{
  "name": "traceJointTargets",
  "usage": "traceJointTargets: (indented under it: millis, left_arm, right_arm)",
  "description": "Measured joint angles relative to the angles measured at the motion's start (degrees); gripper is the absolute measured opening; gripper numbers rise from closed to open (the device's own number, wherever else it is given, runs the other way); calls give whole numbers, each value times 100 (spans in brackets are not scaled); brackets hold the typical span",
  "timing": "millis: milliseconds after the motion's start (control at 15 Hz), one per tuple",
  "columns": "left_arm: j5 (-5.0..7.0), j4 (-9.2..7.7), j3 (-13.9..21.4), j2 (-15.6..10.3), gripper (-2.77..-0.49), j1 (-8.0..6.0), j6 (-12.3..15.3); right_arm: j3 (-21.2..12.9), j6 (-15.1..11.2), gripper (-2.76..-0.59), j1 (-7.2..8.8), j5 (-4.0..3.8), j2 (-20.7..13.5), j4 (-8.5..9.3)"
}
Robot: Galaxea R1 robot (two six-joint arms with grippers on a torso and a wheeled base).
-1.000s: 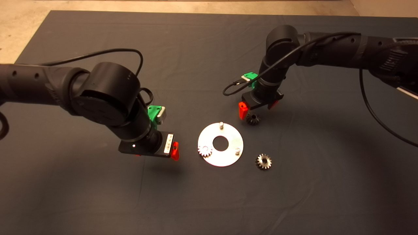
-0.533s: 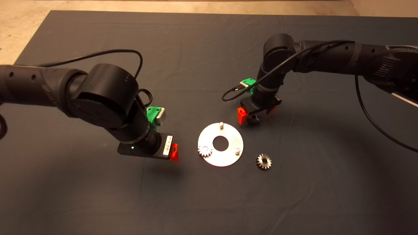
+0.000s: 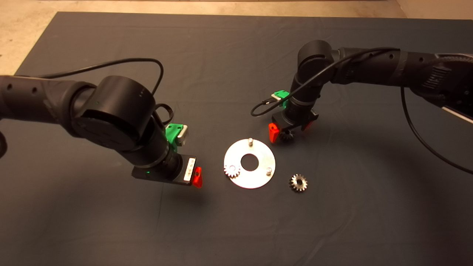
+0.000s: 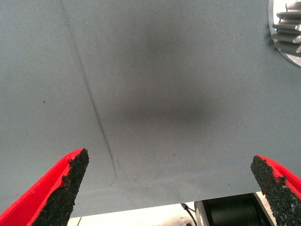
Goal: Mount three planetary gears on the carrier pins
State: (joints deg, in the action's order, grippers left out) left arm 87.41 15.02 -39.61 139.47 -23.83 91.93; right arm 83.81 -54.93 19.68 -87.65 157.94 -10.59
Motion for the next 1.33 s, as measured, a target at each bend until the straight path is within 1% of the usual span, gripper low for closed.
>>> traceJointTargets:
  millis: [200, 467, 600, 733, 867, 933, 1000, 1133, 1267, 1333]
  left_arm:
    - [0, -1, 52, -2, -77, 0, -1]
    - [0, -2, 161, -87, -77, 0, 0]
    - [0, -2, 220, -130, -77, 0, 3]
    - [1, -2, 307, -214, -77, 0, 28]
    - [0, -2, 408, -304, -77, 0, 63]
    - [2, -2, 465, -361, -77, 0, 68]
    - [0, -2, 523, -419, -77, 0, 84]
    - [0, -2, 680, -588, -77, 0, 123]
    - [0, -2, 889, -866, -77, 0, 134]
    - [0, -2, 1002, -1028, -77, 0, 149]
  right_arm:
    - [0, 0, -60, 0, 0, -2, -38]
    - [0, 0, -60, 0, 0, 0, -83]
    - [0, 0, -68, 0, 0, 0, -123]
    - [0, 2, -69, 0, 0, -1, -144]
    - [0, 6, -82, 0, 2, 0, -150]
    - [0, 9, -84, 0, 0, 0, -156]
    - [0, 9, -94, 0, 0, 0, -159]
    - [0, 11, -96, 0, 2, 0, -162]
    - [0, 17, -112, 0, 0, 0, -163]
    - [0, 21, -113, 0, 1, 0, -165]
